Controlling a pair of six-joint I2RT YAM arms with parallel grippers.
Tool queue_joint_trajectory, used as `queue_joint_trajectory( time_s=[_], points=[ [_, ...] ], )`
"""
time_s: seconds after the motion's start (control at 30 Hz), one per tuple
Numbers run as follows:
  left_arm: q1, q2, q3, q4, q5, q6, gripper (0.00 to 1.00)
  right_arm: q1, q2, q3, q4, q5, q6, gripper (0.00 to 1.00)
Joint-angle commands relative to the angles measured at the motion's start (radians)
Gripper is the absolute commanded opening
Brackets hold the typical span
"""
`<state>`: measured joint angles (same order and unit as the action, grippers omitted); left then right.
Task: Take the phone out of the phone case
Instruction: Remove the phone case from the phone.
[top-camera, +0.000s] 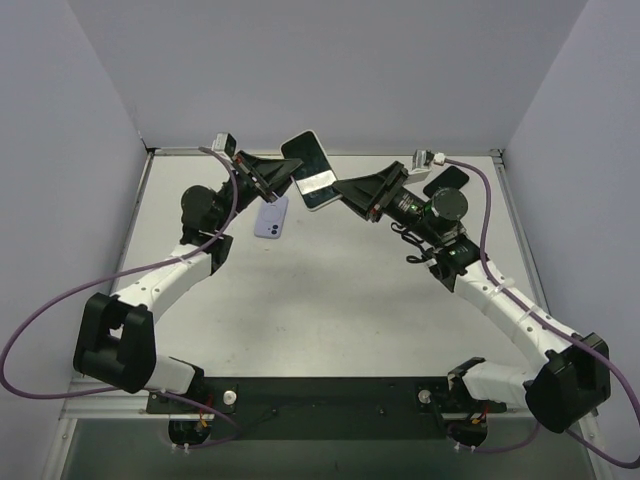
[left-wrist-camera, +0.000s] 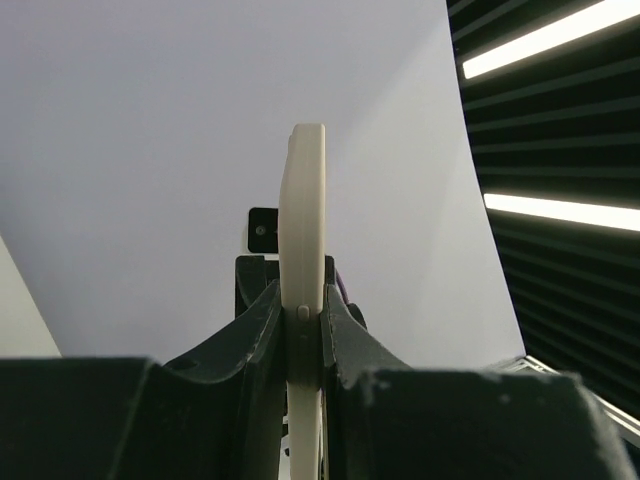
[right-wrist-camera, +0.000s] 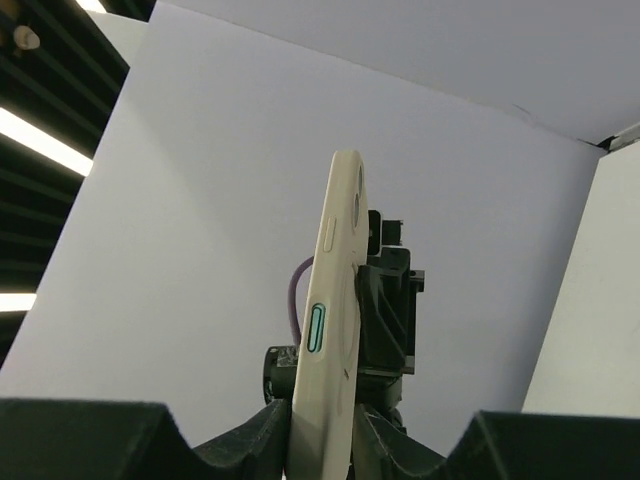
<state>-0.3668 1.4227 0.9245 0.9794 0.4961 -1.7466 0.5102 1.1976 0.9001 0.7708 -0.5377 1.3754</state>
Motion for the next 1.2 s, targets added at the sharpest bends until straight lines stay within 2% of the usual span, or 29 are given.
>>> queue_joint_trajectory(
  time_s=[0.0,0.2,0.53,0.57,0.6,0.67,0.9,0.93,0.97,1.17],
  points=[
    [-0.004,-0.057,0.080,-0.008,0.047,0.033,0.00,-0.002,-0.009,0.091,-0.133,-0.056,-0.139,0.28],
    [-0.003,-0.048,0.126,-0.071,0.142,0.055,0.00,-0.033,0.045,0.148,-0.157,-0.125,-0.147,0.29],
    [-0.003,-0.054,0.180,-0.200,0.240,0.140,0.00,-0.078,0.131,0.232,-0.093,-0.245,-0.079,0.29],
    [-0.003,-0.054,0.177,-0.202,0.242,0.141,0.00,-0.076,0.138,0.240,-0.094,-0.248,-0.076,0.28],
    [-0.004,-0.054,0.177,-0.203,0.242,0.141,0.00,-0.076,0.140,0.241,-0.090,-0.249,-0.076,0.16],
    [-0.003,-0.054,0.178,-0.209,0.243,0.145,0.00,-0.076,0.145,0.250,-0.094,-0.260,-0.075,0.01],
    [-0.003,-0.042,0.181,-0.223,0.243,0.150,0.00,-0.075,0.126,0.226,-0.104,-0.265,-0.088,0.00],
    [-0.003,-0.039,0.180,-0.216,0.242,0.141,0.09,-0.072,0.126,0.221,-0.100,-0.263,-0.087,0.00],
    [-0.003,-0.036,0.175,-0.208,0.240,0.134,0.12,-0.070,0.123,0.214,-0.094,-0.265,-0.084,0.00],
    [-0.006,-0.022,0.171,-0.182,0.225,0.121,0.27,-0.047,0.128,0.175,-0.018,-0.260,-0.033,0.00]
  ],
)
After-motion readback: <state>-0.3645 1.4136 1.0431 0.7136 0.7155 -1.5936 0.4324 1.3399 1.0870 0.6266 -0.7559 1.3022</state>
